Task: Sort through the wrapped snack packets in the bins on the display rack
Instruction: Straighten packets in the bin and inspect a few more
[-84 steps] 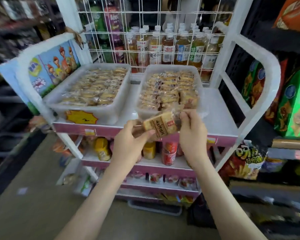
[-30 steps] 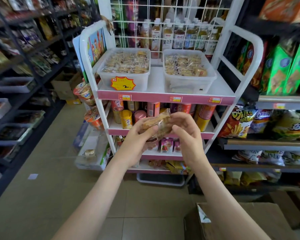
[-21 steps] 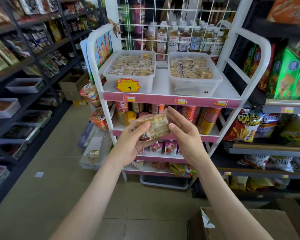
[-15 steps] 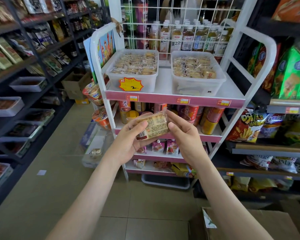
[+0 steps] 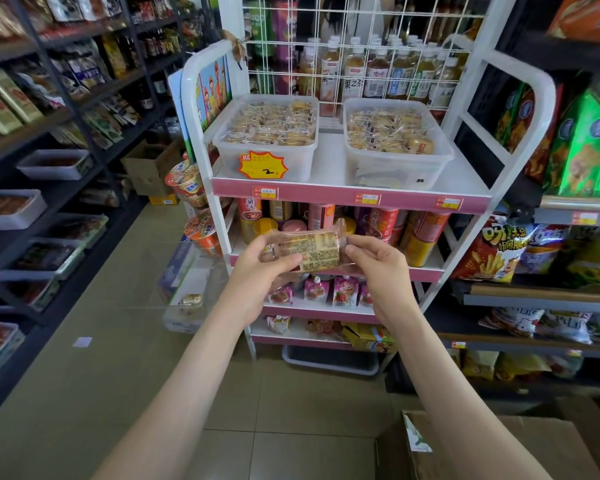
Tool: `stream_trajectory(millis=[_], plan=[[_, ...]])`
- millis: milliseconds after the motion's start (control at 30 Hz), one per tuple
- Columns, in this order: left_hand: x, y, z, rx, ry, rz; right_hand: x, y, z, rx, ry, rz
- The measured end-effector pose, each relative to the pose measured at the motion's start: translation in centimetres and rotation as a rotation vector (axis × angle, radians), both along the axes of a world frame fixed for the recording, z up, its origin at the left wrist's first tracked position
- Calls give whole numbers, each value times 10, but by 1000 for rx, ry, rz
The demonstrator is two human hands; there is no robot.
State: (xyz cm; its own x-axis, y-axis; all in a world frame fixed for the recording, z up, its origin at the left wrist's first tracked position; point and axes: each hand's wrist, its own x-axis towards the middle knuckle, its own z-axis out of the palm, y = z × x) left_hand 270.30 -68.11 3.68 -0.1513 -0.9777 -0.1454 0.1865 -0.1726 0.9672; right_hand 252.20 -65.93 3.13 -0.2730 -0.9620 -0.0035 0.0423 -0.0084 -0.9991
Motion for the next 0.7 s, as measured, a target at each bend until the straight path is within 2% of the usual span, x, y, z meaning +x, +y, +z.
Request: stream_trajectory(millis=[100,233,433,633,700], plan=[[0,-2,-2,-2,-43,19,-4,2,1,5,-76,32],[-2,-3,-2,21,1,-6,-9,3,4,-7,-180,75],[-14,-8,-1,14,-7,-43,-22,4,7,-23,-209,85],[-39,-23,5,-72,-121,-73,-49,-3,14,-28,-126,46],[-52,-31,13,-109,-96,-106,-63,-5,18,-76,-221,73]])
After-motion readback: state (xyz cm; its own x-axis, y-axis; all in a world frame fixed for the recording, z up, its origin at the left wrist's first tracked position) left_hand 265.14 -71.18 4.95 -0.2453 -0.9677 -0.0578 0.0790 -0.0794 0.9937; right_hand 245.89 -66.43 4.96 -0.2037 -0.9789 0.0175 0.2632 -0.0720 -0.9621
